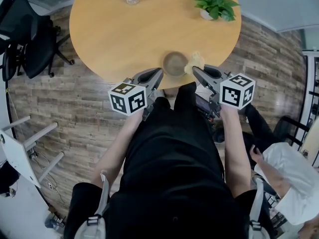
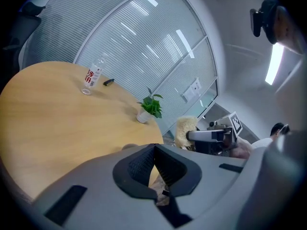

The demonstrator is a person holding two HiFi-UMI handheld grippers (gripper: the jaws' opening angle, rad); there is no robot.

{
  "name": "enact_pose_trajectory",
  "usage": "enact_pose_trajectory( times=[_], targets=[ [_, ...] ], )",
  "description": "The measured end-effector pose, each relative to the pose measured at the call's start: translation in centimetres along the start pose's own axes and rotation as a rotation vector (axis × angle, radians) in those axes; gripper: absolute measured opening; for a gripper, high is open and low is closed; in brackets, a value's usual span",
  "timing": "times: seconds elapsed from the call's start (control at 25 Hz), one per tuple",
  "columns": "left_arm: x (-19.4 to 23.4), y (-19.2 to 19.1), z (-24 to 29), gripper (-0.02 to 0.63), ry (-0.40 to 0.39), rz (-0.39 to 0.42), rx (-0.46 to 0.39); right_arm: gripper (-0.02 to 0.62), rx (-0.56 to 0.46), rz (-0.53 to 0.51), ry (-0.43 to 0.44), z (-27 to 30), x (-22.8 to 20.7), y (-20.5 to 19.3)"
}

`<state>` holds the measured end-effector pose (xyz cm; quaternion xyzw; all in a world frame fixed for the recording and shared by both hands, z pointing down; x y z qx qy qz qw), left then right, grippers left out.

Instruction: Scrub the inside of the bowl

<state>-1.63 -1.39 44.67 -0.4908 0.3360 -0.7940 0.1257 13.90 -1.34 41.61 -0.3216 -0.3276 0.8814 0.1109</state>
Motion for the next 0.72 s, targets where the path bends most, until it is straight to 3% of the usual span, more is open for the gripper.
enact_pose_trajectory(
  times=[0.72],
  targets=[
    [-0.57, -0.56, 0.38, 0.012, -0.009, -0.001, 0.015, 0.034, 0.027, -0.041, -0.019, -0.45, -0.21, -0.56]
  ],
)
Point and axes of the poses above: the fingertips, and each gripper's own axes: z forward along the fingers, x to its left, y out of its top, the point moved 3 cm from there along -z, backward along the fingers, and after that the axes turned 9 degrees about -y, right-handed, at the moved point
